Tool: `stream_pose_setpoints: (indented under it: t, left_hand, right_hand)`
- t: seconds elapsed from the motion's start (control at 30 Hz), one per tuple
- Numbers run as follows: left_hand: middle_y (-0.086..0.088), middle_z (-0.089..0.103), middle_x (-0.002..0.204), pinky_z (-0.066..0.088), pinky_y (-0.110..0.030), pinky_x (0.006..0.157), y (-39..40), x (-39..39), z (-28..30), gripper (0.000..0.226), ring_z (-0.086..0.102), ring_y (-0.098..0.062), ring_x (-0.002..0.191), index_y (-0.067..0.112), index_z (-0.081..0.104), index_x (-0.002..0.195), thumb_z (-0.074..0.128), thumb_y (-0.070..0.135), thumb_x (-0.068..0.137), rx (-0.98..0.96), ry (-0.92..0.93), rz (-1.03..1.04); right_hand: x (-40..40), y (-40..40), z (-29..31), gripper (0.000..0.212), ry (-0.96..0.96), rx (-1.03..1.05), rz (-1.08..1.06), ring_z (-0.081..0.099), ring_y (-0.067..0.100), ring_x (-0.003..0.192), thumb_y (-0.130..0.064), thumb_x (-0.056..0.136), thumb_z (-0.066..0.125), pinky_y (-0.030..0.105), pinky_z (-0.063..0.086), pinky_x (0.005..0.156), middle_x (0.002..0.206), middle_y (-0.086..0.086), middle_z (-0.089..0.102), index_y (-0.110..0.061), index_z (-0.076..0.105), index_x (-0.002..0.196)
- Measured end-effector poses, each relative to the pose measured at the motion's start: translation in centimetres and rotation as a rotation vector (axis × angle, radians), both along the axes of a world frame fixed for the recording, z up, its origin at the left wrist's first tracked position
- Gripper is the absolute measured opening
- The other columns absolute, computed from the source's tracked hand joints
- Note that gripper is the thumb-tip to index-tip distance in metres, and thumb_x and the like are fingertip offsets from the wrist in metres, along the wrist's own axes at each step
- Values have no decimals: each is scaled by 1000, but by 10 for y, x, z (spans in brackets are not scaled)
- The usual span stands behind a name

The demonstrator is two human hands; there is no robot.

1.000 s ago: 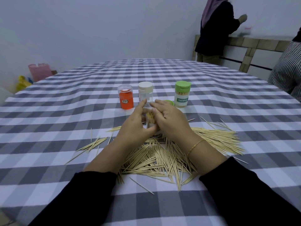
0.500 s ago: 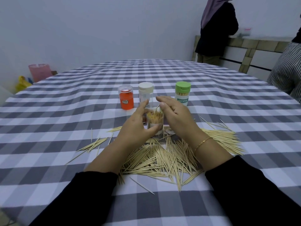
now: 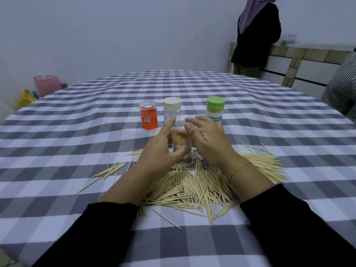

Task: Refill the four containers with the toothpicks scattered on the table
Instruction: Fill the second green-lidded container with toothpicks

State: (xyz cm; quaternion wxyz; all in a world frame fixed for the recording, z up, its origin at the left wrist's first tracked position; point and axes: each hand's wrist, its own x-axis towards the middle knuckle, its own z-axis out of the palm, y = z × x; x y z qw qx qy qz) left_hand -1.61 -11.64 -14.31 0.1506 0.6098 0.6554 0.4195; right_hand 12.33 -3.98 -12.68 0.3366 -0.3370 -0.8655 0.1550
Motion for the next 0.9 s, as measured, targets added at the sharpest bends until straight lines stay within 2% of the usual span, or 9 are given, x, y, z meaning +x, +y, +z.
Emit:
stream_pose_setpoints:
  t: [0.07,0.2,0.27,0.37,0.47,0.57,0.67,0.8,0.9]
  left_hand:
    - [15,55,126,44,-27,96,0,0,0,89,54,-8,118,34,16,152,72,36,83,-4,-6,4]
    - [8,54,136,45,-29,99,0,0,1,90,55,-10,119,34,15,153,73,35,83,-11,10,11]
    - [6,53,137,44,-29,99,0,0,1,89,54,-10,120,33,16,153,72,34,84,-17,18,15]
    - [4,51,141,44,-32,102,1,-1,0,86,53,-12,123,32,20,152,72,33,84,-27,31,20]
    - [3,49,143,43,-32,104,1,-2,1,82,51,-13,125,29,24,152,71,33,85,-37,62,31]
    - [3,48,144,43,-31,103,0,-2,2,80,51,-13,125,29,26,151,71,33,85,-45,73,34]
    - [3,48,144,43,-30,103,0,-2,3,80,51,-13,125,28,27,151,71,33,85,-50,76,37]
    - [1,48,144,44,-31,103,-1,-1,4,79,51,-13,125,27,27,151,71,32,85,-52,76,35]
    - [1,48,144,44,-32,103,-1,-1,5,80,51,-13,125,27,27,151,71,32,86,-54,74,31]
  right_hand:
    - [-1,2,-3,63,-95,19,-20,31,11,135,-52,91,15,37,15,108,139,-9,50,-27,61,126]
    - [1,2,-1,55,20,5,-26,40,12,128,-48,96,22,38,22,106,131,-6,57,-23,61,126]
    - [0,1,0,49,3,-69,13,43,11,124,-44,101,27,39,25,108,126,-6,60,-21,66,120]
    - [2,-3,6,43,139,-266,84,54,11,114,-39,102,33,38,40,101,118,-4,65,-18,69,113]
    - [12,1,18,40,147,-328,-35,60,15,103,-36,101,38,34,46,91,113,3,68,-14,71,108]
    - [26,10,25,32,-161,-346,-131,59,21,90,-26,94,47,33,46,79,113,11,67,-7,69,108]
    - [32,8,28,47,-578,-380,-109,51,18,118,-18,90,51,27,41,94,137,0,52,-23,49,137]
    - [30,3,29,74,-715,-423,-87,41,21,130,-26,86,64,30,39,103,148,0,37,-25,27,149]
    - [27,5,26,69,-801,-358,-116,42,23,129,-25,89,61,34,40,103,146,2,40,-25,27,149]
